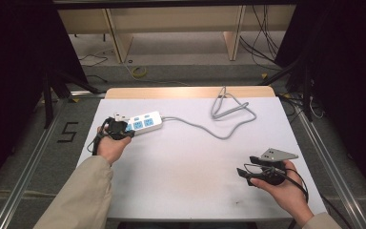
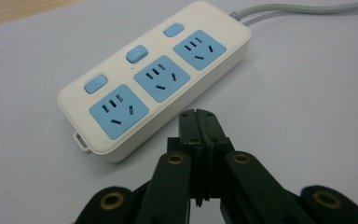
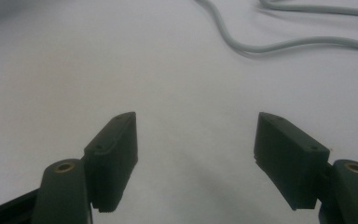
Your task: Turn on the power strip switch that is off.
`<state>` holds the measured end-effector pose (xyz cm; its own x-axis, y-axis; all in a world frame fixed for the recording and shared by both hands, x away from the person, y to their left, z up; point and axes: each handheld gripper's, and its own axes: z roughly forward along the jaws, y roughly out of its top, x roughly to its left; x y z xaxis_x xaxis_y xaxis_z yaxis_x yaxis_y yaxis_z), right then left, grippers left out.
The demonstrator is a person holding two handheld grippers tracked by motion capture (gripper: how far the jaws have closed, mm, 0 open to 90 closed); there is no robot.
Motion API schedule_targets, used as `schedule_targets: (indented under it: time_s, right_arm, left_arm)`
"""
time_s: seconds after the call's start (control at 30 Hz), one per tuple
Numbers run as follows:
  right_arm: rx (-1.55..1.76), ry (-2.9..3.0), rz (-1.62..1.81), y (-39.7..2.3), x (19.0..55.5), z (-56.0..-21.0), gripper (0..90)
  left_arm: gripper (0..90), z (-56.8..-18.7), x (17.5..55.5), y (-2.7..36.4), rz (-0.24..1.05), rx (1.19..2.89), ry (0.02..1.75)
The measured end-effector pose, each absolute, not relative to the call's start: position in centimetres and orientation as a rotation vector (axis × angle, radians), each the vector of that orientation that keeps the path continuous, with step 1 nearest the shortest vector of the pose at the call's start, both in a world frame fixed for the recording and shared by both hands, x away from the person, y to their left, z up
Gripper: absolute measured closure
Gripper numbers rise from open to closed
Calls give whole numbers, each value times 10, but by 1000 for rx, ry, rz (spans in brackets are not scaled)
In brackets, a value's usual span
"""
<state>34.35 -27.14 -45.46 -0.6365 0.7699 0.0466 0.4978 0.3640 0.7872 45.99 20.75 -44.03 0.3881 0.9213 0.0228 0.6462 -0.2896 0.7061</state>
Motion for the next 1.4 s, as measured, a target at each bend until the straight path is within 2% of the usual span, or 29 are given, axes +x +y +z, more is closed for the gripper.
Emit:
schedule_targets:
  time_s: [1.4]
  right_arm:
    - [1122,2306,1155,-273,345,-456,307]
  left_arm:
    - [898,-435,503,202,602,2072,1360]
